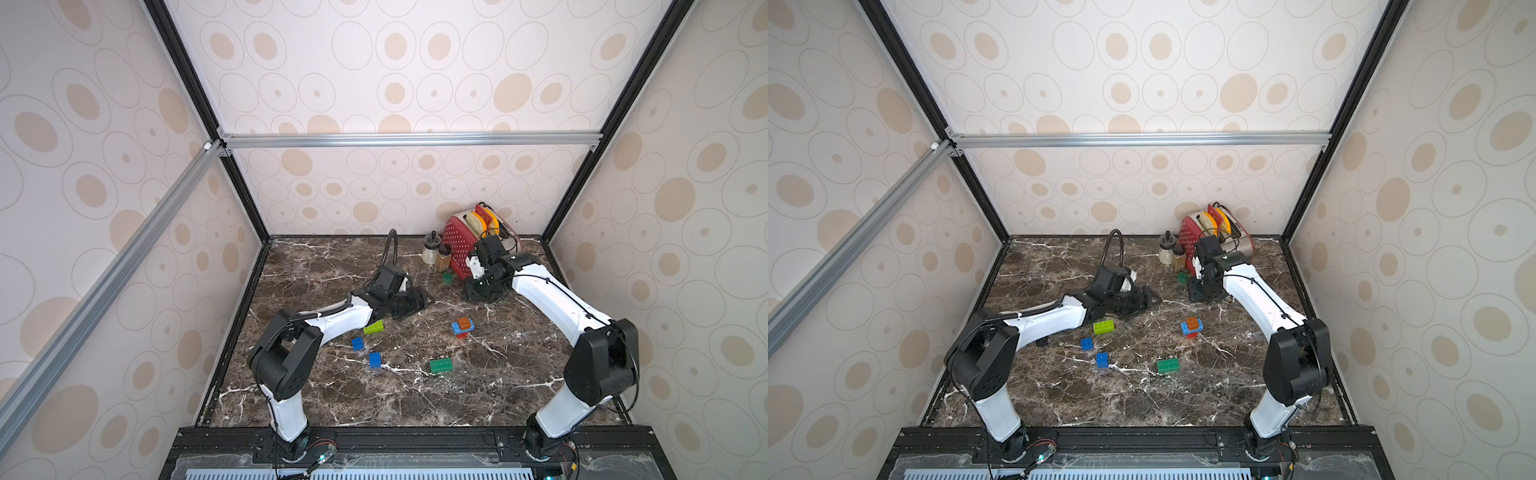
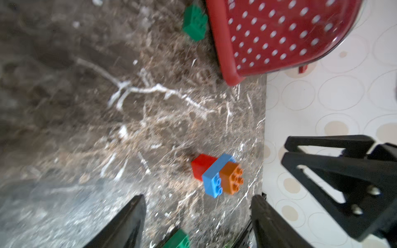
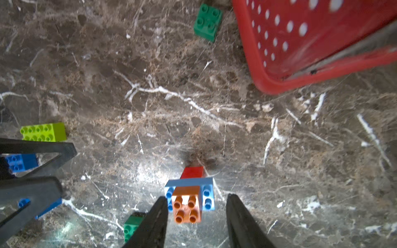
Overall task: Assemble the letter f with lego
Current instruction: Move the lego brick at the center of the board.
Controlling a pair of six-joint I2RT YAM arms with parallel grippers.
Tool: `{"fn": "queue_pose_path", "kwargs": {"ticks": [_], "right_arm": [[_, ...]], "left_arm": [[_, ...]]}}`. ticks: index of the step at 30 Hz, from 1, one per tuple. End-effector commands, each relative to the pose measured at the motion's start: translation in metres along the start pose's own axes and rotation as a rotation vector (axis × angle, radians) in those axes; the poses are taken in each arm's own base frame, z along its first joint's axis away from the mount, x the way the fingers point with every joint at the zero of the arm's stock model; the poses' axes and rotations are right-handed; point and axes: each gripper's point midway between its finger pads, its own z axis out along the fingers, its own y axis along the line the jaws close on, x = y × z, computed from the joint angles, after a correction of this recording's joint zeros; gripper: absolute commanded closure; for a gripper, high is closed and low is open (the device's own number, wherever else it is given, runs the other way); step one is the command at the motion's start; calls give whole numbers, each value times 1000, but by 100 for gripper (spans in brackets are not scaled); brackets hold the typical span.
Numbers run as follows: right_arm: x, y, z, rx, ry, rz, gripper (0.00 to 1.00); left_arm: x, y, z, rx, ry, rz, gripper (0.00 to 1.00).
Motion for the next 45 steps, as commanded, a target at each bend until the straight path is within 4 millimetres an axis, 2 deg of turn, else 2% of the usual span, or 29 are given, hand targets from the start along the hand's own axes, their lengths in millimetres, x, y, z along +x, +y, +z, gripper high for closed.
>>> {"fn": "queue_pose_path", "kwargs": {"ticks": [1,4,7,12,22,26,31,39,45], "right_arm": [[-21,-10,9,14,-30,37,43],[-42,-7,25,-38,-3,34,42],[-67,15,51,-163,-48,3,40],[-93,33,79,-268,-123,-8,38],[-104,16,134,-201,-140,11,38],[-106,11,143,-175,-153,3,37],[-110,7,152,-156,-158,-10,36],[-114,1,152,-119,-177,-27,36],[-116,0,166,-114,-160,-31,35]], "left_arm": [[-27,11,20,-53,-7,37,20],[-49,24,26,-41,-48,-66,23],[-55,35,11,-27,-93,-103,22],[-46,38,-10,-38,-80,-75,20],[-17,46,-52,-20,-100,-107,21],[-7,50,-70,-31,-120,-90,21],[-4,48,-78,-27,-128,-75,20],[0,56,-65,-22,-99,-106,21],[1,54,-61,1,-91,-117,21]]}}
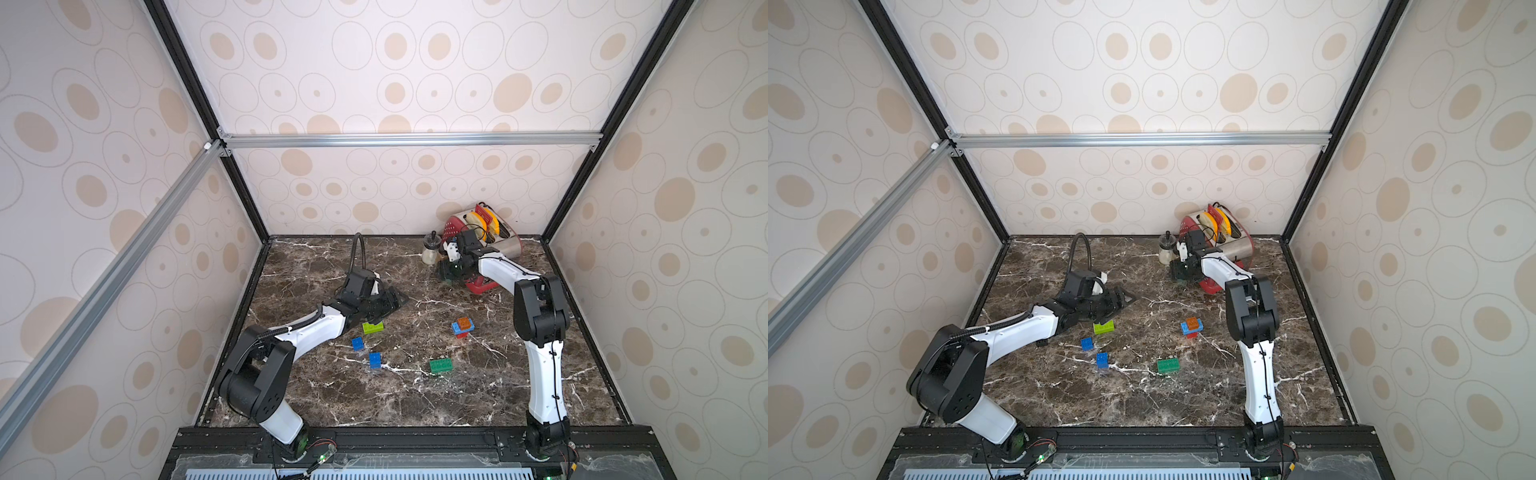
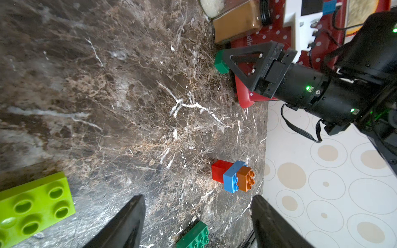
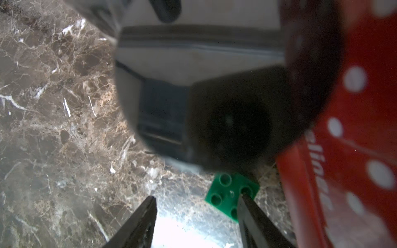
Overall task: Assemble the letter f with lego
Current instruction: Move the lego brick at the center of the board.
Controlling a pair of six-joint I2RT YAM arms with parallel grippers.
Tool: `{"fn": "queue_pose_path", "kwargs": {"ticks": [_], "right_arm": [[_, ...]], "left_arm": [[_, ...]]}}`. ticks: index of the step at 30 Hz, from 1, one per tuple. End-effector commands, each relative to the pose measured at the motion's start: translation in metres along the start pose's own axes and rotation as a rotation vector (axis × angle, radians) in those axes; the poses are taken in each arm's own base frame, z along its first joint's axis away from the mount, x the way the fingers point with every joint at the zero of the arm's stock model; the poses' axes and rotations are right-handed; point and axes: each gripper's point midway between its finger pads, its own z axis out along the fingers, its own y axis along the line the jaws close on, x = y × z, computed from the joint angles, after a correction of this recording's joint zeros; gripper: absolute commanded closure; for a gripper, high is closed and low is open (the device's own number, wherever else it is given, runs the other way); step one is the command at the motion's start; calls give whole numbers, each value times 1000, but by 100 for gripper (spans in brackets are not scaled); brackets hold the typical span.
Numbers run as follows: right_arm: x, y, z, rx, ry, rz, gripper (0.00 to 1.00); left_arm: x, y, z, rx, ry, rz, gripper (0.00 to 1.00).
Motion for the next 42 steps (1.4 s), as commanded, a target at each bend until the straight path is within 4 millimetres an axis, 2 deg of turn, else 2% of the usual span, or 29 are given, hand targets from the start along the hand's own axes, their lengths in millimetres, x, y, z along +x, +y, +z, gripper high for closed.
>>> {"fn": "queue_pose_path", "kwargs": {"ticks": [1,9,17,26,33,37,40,42], "right_arm": [[-2,-18,12,49,-2,4,35],[-6,-24,16,78,-3,2,35],[22,-16,18,56,109,54,35],[52,-4,3,51,198,107,35],[70,26,-16,17,242,82,35],[86,59,-23,-60,287,44,35],[87,81,-34,-74,288,-25,34],[81,87,-46,-81,263,-40,34]], "left_arm": [[-1,-4,1,21,-2,-5,21],[-2,-6,2,27,-4,-3,21],[-5,-6,2,30,-13,-8,21],[-5,-10,3,50,-10,-14,22],[-2,-11,0,59,-7,-11,22],[-3,-14,-7,54,-15,3,22],[-4,-15,-13,43,-22,3,21],[-3,-13,-18,24,-27,1,21]]}}
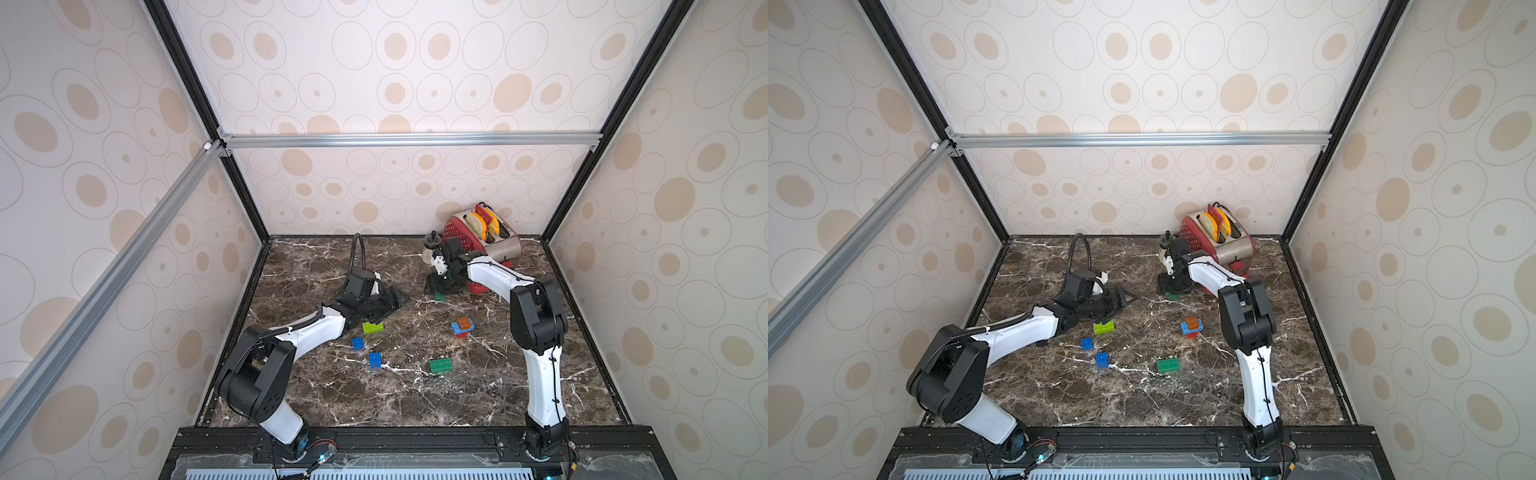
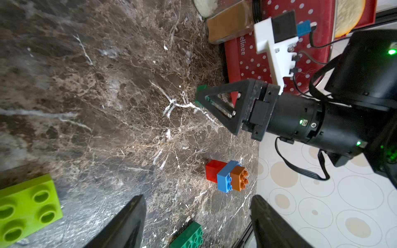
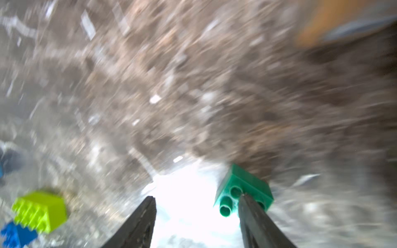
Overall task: Assemble the letter f with lego
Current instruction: Move the lego brick at the center of the board, then pick up the lego brick from the center of the board.
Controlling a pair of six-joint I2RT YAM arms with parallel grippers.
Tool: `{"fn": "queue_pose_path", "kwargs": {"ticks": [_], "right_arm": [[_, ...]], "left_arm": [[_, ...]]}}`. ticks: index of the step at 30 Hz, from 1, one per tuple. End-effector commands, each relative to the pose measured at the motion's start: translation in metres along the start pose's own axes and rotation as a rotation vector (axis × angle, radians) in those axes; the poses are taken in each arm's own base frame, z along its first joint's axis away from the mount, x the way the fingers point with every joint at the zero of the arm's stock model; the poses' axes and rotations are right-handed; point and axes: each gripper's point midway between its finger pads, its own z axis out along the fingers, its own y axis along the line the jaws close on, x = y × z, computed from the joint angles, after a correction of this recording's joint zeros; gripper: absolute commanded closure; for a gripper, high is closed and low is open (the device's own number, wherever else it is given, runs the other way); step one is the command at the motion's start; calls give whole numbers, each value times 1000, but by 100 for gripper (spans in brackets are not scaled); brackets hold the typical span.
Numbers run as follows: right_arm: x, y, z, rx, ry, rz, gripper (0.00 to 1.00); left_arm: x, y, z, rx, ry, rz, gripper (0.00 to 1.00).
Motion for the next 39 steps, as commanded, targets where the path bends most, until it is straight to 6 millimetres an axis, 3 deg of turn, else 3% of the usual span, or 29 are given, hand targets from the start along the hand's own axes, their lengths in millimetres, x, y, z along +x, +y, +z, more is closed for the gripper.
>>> {"fn": "queue_pose_path", "kwargs": {"ticks": [1,5,8,12,14,21,24,28,34,39], "right_arm": [[10,20,-29,-26,16,-31,34],[1,20,-57,13,-23,-53,33],[0,10,-63,82,-27,-53,27],[9,-10,-46,169,34,-36,8],[12,-17,-37,200,53,-27,0],[4,-26,-31,258,43,12,0],[8,-28,-20,257,91,40,0],[11,-24,-4,229,92,76,9],[13,-18,10,211,99,117,31],[13,-17,19,218,111,143,35]], "left_arm": [[-2,-6,-17,-13,-26,12,20],[-1,4,-34,-82,-58,18,18],[-1,11,-50,-149,-86,30,13],[-4,15,-75,-226,-130,64,1],[-6,15,-87,-250,-150,83,1],[-2,17,-95,-267,-128,96,1],[-2,20,-98,-275,-143,80,1],[-1,27,-97,-288,-134,67,2],[4,38,-90,-288,-104,28,4],[5,42,-88,-290,-90,16,5]]}}
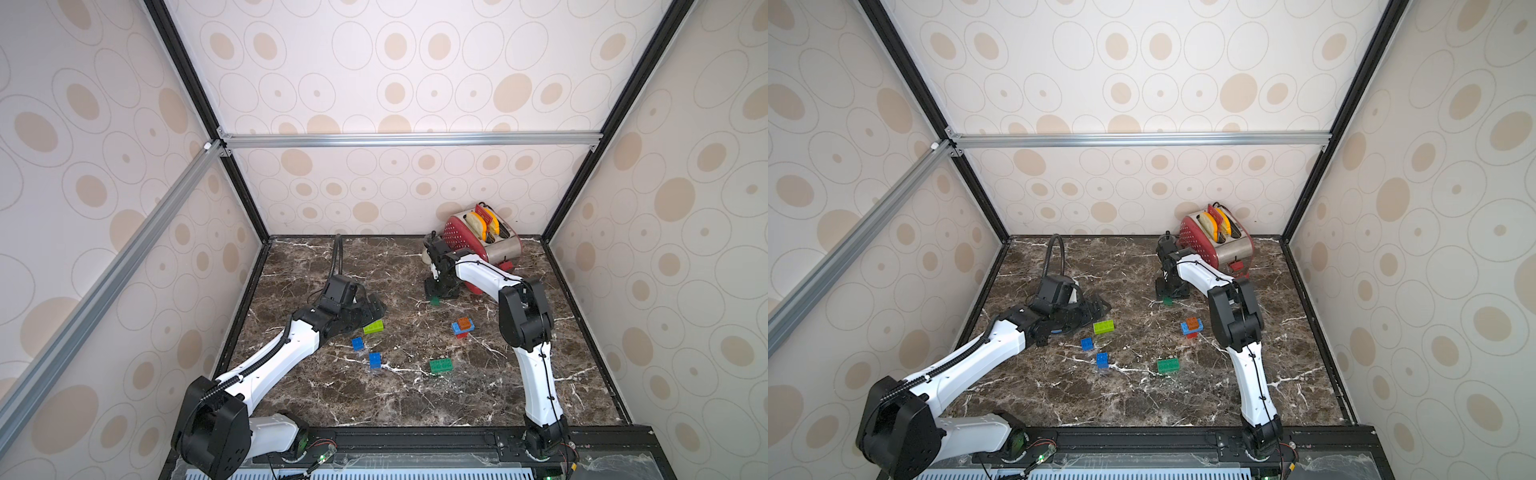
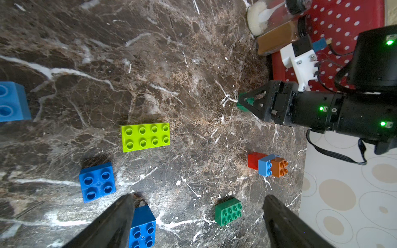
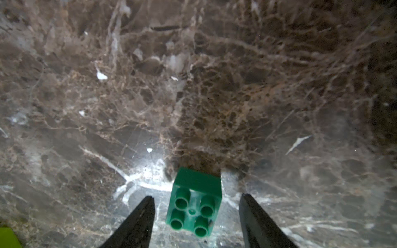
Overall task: Assemble the letter f with lego
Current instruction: Pick up the lego brick from the center of the board.
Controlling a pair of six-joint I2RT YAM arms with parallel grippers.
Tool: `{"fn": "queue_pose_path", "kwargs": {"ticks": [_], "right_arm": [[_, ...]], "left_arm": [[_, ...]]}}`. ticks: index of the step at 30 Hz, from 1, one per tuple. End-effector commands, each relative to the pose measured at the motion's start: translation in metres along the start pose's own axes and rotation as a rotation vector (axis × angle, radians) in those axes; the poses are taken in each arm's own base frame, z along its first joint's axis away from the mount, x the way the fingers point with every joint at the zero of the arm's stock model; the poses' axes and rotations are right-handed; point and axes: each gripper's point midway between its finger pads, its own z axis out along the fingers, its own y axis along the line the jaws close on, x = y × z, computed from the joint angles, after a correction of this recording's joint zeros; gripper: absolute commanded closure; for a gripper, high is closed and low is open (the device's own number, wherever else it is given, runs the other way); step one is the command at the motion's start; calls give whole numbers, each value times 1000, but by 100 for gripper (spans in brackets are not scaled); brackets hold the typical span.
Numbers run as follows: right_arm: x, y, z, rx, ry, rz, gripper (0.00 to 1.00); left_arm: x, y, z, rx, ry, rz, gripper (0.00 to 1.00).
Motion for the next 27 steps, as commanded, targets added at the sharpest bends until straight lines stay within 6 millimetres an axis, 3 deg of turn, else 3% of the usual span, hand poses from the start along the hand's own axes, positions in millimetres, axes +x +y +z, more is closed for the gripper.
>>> {"fn": "queue_pose_path", "kwargs": {"ticks": [1,12,27], "right_arm": [[0,5,7,-2,14,35,36],[3,-1,18,44,33,76,49],[4,-3,12,55,38,78,60]], "left_arm": [[-1,3,1,-1,9,-18,5],[4,7,4,5,26,-32,6],[8,9,10,9,50,-47,8]]}}
